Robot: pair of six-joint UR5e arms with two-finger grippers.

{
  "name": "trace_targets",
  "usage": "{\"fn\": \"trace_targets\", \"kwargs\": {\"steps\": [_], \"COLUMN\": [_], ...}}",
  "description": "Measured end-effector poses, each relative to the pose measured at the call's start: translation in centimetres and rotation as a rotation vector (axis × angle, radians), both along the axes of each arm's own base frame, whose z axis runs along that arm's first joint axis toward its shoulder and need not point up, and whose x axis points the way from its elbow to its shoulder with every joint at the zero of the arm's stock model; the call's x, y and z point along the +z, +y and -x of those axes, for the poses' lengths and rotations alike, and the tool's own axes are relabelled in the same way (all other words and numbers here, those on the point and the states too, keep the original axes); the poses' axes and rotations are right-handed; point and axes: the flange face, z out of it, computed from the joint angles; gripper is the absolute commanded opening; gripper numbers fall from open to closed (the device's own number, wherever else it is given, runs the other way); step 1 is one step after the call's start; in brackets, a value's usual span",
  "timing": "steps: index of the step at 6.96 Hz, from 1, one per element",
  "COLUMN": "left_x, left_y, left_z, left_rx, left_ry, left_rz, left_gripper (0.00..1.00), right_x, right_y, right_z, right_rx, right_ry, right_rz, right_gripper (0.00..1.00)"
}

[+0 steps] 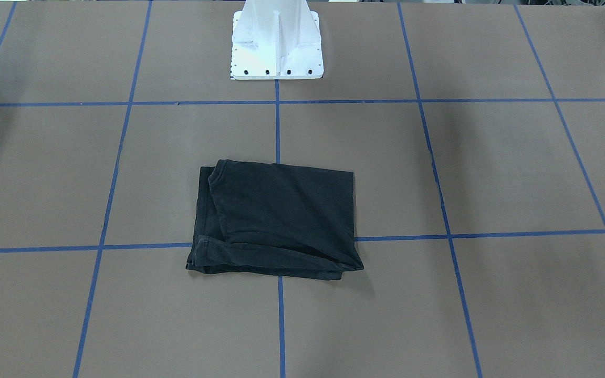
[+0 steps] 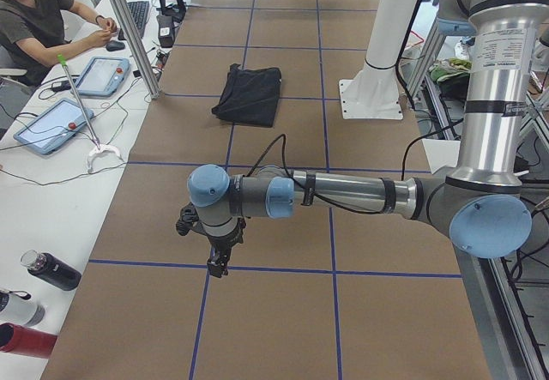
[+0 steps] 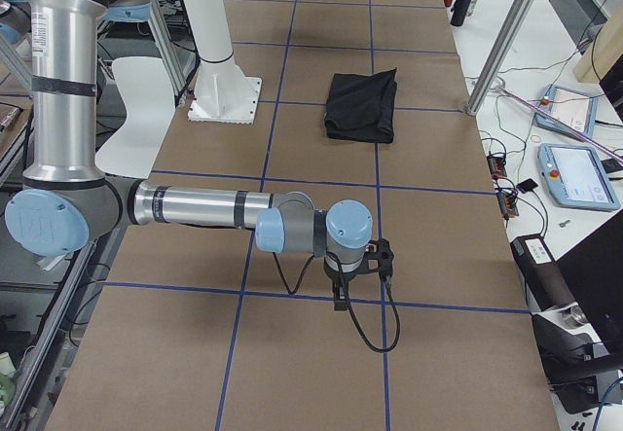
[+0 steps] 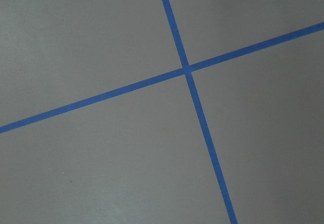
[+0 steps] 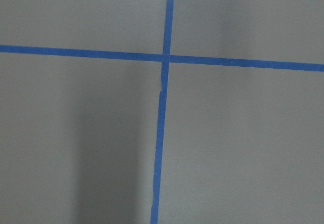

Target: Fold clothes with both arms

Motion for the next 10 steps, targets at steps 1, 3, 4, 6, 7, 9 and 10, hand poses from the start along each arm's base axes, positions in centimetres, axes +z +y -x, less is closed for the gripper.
{"fn": "trace_targets", "kwargs": {"steps": [1, 3, 4, 6, 7, 9, 10], "left_x": [-0.2, -0.3, -0.4, -0.6, -0.7, -1.3, -1.9], "left_y": [-0.2, -0.2, -0.3, -0.4, -0.4, -0.6, -0.6], "left_z": [0.0, 0.0, 0.0, 0.1, 0.1, 0.0, 0.0], "left_rx": [0.0, -0.001, -0.001, -0.003, -0.007, -0.119, -0.174], "left_ry": [0.0, 0.0, 0.0, 0.0, 0.0, 0.0, 0.001], "left_rz": [-0.003, -0.005, -0.006, -0.009, -0.007, 0.077, 0.114], "left_gripper": [0.99, 0.99, 0.99, 0.99, 0.99, 0.99, 0.99], "right_x": [-0.3, -2.6, -3.2, -2.5, -2.0, -1.8, -1.8], "right_y": [0.2, 1.1, 1.7, 2.5, 2.7, 2.8, 2.7], "right_z": [-0.6, -1.7, -2.3, -2.6, -2.6, -2.6, -2.6], "right_rx": [0.006, -0.02, -0.04, -0.053, -0.053, -0.048, -0.047], "right_ry": [-0.005, -0.011, -0.01, -0.011, -0.012, -0.012, -0.011], "right_rz": [0.006, 0.045, 0.058, 0.083, 0.095, 0.104, 0.104], "right_gripper": [1.0, 1.0, 1.0, 1.0, 1.0, 1.0, 1.0]}}
